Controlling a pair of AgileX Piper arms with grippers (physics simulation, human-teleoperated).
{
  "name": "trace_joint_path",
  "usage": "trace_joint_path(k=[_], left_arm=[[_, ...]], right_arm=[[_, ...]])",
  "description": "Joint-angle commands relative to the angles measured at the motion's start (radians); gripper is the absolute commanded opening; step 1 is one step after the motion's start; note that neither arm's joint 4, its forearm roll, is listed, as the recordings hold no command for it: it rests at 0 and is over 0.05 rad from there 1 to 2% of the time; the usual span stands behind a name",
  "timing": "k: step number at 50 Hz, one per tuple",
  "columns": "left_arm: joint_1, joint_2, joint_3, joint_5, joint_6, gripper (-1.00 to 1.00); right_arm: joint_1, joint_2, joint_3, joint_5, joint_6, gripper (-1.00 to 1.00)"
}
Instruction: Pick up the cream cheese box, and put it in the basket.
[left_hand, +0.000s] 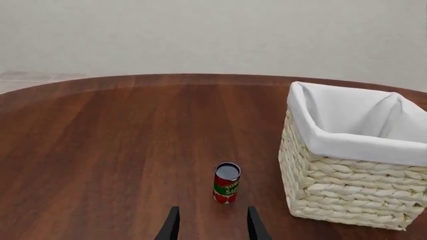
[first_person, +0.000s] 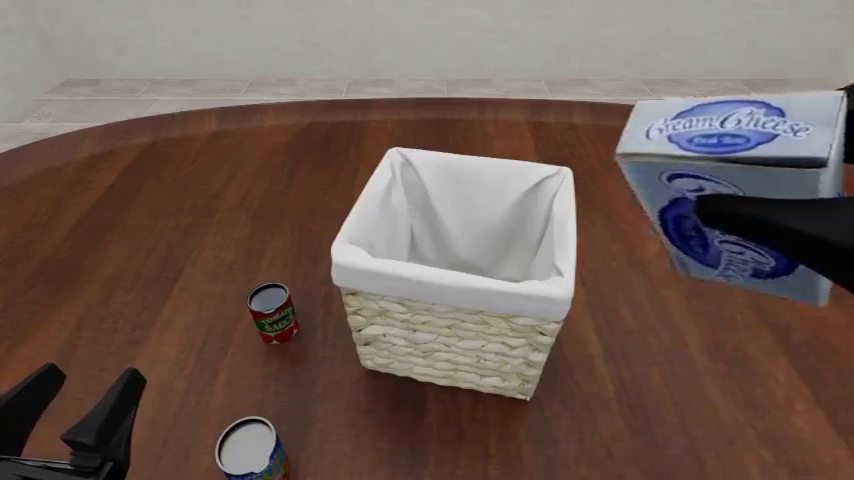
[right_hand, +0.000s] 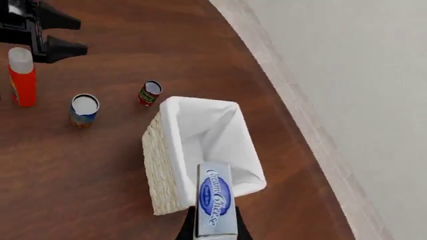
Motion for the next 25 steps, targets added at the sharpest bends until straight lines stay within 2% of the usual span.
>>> trace_joint_path(k=[1, 2, 3, 4, 5, 8, 9, 12, 14, 15, 18, 19, 20, 21, 22, 23, 25], left_arm=[[0.001, -0.002, 0.000, -0.001, -0.001, 1.00], [0.000, -0.002, 0.000, -0.001, -0.001, 1.00], [0.001, -0.003, 0.000, -0.001, 0.000, 1.00], [0.001, -0.003, 0.000, -0.001, -0.001, 1.00], [0.001, -0.003, 0.000, -0.001, -0.002, 1.00], [0.001, -0.004, 0.000, -0.002, -0.002, 1.00], [0.001, -0.004, 0.000, -0.002, -0.002, 1.00], [0.002, -0.004, 0.000, -0.002, -0.003, 1.00], [0.004, -0.004, 0.000, -0.003, -0.005, 1.00], [0.004, -0.005, 0.000, -0.003, -0.005, 1.00], [0.002, -0.005, 0.000, -0.004, -0.004, 1.00], [0.002, -0.005, 0.000, -0.004, -0.005, 1.00], [0.003, -0.005, 0.000, -0.004, -0.006, 1.00], [0.003, -0.005, 0.000, -0.004, -0.006, 1.00], [0.004, -0.005, 0.000, -0.003, -0.009, 1.00], [0.004, -0.005, 0.000, -0.003, -0.009, 1.00], [0.006, -0.005, 0.000, -0.003, -0.010, 1.00]], right_arm=[[0.017, 0.033, -0.150, -0.105, 0.276, -1.00], [0.003, 0.046, -0.171, -0.126, 0.341, -1.00], [-0.001, 0.054, -0.190, -0.131, 0.362, -1.00], [-0.010, 0.064, -0.198, -0.148, 0.425, -1.00], [-0.005, 0.060, -0.192, -0.166, 0.457, -1.00], [0.020, 0.045, -0.172, -0.209, 0.520, -1.00], [0.020, 0.045, -0.171, -0.209, 0.520, -1.00], [0.026, 0.044, -0.148, -0.256, 0.613, -1.00], [0.031, 0.025, -0.114, -0.311, 0.658, -1.00], [0.014, 0.013, -0.090, -0.360, 0.705, -1.00], [0.001, -0.018, 0.001, -0.477, 0.727, -1.00], [-0.013, -0.032, 0.050, -0.541, 0.761, -1.00], [-0.014, -0.031, 0.071, -0.561, 0.779, -1.00], [-0.014, -0.031, 0.071, -0.561, 0.779, -1.00], [-0.028, -0.037, 0.135, -0.642, 0.795, -1.00], [-0.028, -0.037, 0.136, -0.644, 0.795, -1.00], [-0.036, -0.028, 0.187, -0.719, 0.804, -1.00]])
